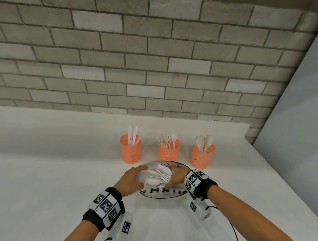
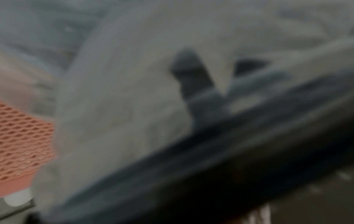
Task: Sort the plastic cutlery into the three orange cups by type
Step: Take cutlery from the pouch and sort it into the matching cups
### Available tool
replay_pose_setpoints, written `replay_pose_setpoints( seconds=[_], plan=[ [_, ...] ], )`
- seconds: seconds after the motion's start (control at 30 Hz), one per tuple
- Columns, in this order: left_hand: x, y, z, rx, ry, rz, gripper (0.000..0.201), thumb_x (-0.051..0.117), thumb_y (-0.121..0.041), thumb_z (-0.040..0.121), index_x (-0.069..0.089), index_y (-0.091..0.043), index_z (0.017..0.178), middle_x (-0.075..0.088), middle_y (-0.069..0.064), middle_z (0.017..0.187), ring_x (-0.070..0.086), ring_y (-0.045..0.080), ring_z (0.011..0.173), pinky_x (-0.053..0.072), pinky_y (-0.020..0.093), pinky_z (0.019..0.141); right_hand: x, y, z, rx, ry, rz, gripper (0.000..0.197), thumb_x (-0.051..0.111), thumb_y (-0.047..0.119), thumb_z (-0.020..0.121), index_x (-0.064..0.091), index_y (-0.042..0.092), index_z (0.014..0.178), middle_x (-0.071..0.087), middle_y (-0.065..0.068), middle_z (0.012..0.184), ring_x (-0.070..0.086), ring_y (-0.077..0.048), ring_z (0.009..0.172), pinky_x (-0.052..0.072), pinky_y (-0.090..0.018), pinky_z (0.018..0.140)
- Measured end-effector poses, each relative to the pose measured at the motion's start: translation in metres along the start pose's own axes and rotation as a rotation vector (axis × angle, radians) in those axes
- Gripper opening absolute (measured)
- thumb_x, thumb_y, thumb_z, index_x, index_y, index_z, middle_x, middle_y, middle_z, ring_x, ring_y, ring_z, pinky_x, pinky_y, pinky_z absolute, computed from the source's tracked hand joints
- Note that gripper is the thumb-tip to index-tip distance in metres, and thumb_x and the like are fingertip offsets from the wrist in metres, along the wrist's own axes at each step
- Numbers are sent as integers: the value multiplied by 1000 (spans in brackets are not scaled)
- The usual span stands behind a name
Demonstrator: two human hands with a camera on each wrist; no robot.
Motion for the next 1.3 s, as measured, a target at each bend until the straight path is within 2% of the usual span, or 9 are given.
replay_pose_setpoints(
  seconds=[0.27, 0.4, 0.6, 0.7, 0.8, 0.9, 1.03, 1.2, 1.3],
  plan=[
    [1, -3, 1, -27, -107, -86, 51, 54, -1, 83, 47, -19, 131, 50, -1, 136, 47, 17, 123, 34, 17, 95, 1, -3, -10, -109, -122, -22, 77, 74, 37, 68, 39, 22, 135, 55, 1, 129, 54, -21, 114, 45, -33, 97],
    [3, -8, -2, -41, -131, -80, 51, 52, -2, 85, 45, -16, 133, 55, 8, 130, 51, 24, 118, 37, 21, 90, 2, 5, -20, -250, -246, 114, 65, 74, 32, 68, 47, 28, 127, 62, 5, 115, 58, -15, 101, 49, -31, 91],
    [7, -8, -8, -9, -139, -12, 43, 53, -5, 86, 53, -19, 126, 51, 9, 126, 51, 23, 114, 34, 19, 88, -16, 30, -42, -397, -323, 513, 19, 71, 9, 74, 58, 16, 86, 59, 0, 76, 57, -16, 69, 51, -35, 67],
    [-4, -19, -18, 112, -399, -127, 28, 55, 0, 86, 66, -21, 100, 52, 2, 112, 51, 15, 105, 34, 19, 90, -40, 34, -48, -347, -452, 856, 31, 70, 6, 76, 57, 3, 103, 62, -16, 92, 62, -19, 73, 57, -28, 67],
    [-17, -42, -24, 153, -607, -475, 29, 49, -2, 92, 59, -28, 86, 59, -5, 98, 57, 11, 91, 45, 22, 81, -65, 39, -60, -325, -555, 1147, 5, 65, 6, 83, 60, 6, 82, 63, -6, 70, 59, -14, 62, 51, -19, 55],
    [-10, -55, -12, 8, -417, -969, 20, 39, -17, 99, 57, -11, 105, 62, 7, 101, 58, 21, 96, 50, 27, 80, -81, 47, -69, -371, -623, 1308, 21, 61, 5, 85, 57, 9, 65, 59, 4, 46, 57, -11, 47, 48, -20, 48],
    [15, -70, 1, -255, -1, -1540, 43, 31, -40, 100, 50, -4, 111, 57, 16, 96, 56, 25, 87, 48, 35, 78, -78, 59, -75, -404, -687, 1341, 20, 63, 4, 83, 59, 11, 65, 60, 6, 47, 58, -9, 47, 50, -23, 56],
    [33, -76, 10, -416, 114, -1723, 51, 28, -40, 100, 53, 4, 106, 57, 19, 83, 57, 29, 83, 50, 39, 80, -61, 61, -76, -365, -760, 1312, 21, 66, 5, 81, 59, 10, 61, 60, -1, 56, 59, -10, 53, 50, -19, 57],
    [39, -78, 11, -443, 184, -1815, 50, 28, -34, 101, 56, 7, 98, 65, 23, 77, 64, 35, 77, 58, 43, 63, -56, 59, -78, -353, -813, 1345, 20, 67, 2, 79, 59, 10, 64, 59, -4, 60, 58, -12, 57, 49, -13, 52]
  ],
)
Point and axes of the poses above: each hand's wrist, its own z-axis towards the middle knuckle, its own x-axis out of the palm, y = z × x, the point moved 3 cm from there along z, towards the middle knuckle
